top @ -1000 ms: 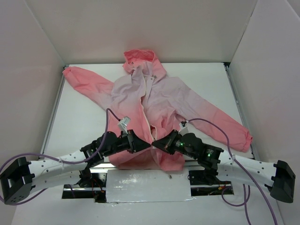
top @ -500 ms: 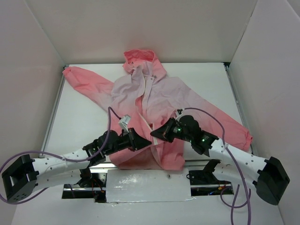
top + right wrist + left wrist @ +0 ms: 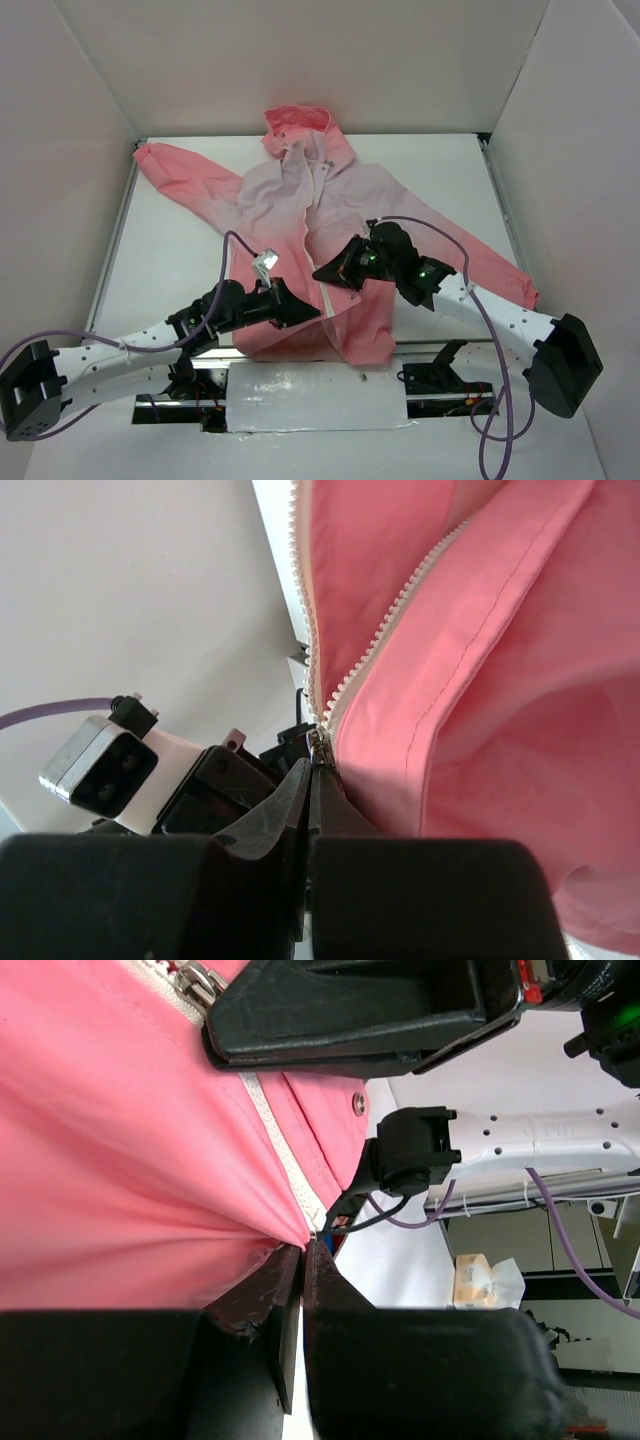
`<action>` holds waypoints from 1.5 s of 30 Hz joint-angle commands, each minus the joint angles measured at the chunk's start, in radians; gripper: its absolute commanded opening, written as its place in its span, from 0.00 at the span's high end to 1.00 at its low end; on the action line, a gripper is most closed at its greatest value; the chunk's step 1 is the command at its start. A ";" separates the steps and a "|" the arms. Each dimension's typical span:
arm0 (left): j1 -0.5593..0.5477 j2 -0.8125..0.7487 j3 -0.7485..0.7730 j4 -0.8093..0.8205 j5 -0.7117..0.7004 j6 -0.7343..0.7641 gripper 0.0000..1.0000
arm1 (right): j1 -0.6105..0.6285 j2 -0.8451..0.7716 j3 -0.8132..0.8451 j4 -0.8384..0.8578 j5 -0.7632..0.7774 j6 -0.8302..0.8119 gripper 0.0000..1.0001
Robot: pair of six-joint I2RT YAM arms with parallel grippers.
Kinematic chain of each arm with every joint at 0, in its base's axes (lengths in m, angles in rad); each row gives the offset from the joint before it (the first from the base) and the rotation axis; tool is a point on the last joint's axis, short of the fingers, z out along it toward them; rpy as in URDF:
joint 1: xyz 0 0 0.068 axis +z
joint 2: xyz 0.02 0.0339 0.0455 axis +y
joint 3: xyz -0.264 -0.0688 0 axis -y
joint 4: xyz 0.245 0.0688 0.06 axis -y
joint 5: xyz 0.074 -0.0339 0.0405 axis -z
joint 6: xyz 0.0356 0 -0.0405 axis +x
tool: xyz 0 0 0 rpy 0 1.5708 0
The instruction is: Zip up the jacket
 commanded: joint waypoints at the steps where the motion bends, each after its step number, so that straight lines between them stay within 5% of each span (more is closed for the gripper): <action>1: -0.022 -0.029 0.026 -0.009 0.115 0.024 1.00 | -0.029 0.002 0.058 0.017 0.056 0.018 1.00; 14: -0.021 -0.040 0.020 -0.018 0.241 0.032 1.00 | -0.129 0.170 0.151 0.068 0.058 -0.005 1.00; 22: -0.031 -0.123 0.041 -0.123 0.227 0.050 1.00 | -0.221 0.439 0.305 0.114 0.075 -0.044 1.00; 31: -0.053 -0.259 0.075 -0.300 0.213 0.070 1.00 | -0.370 0.767 0.634 0.099 0.021 -0.103 1.00; 38: -0.059 -0.359 0.121 -0.581 0.169 0.090 1.00 | -0.489 1.006 1.044 0.025 -0.054 -0.185 1.00; 45: -0.062 -0.426 0.117 -0.695 0.126 0.067 1.00 | -0.641 1.145 1.375 0.082 -0.198 -0.163 1.00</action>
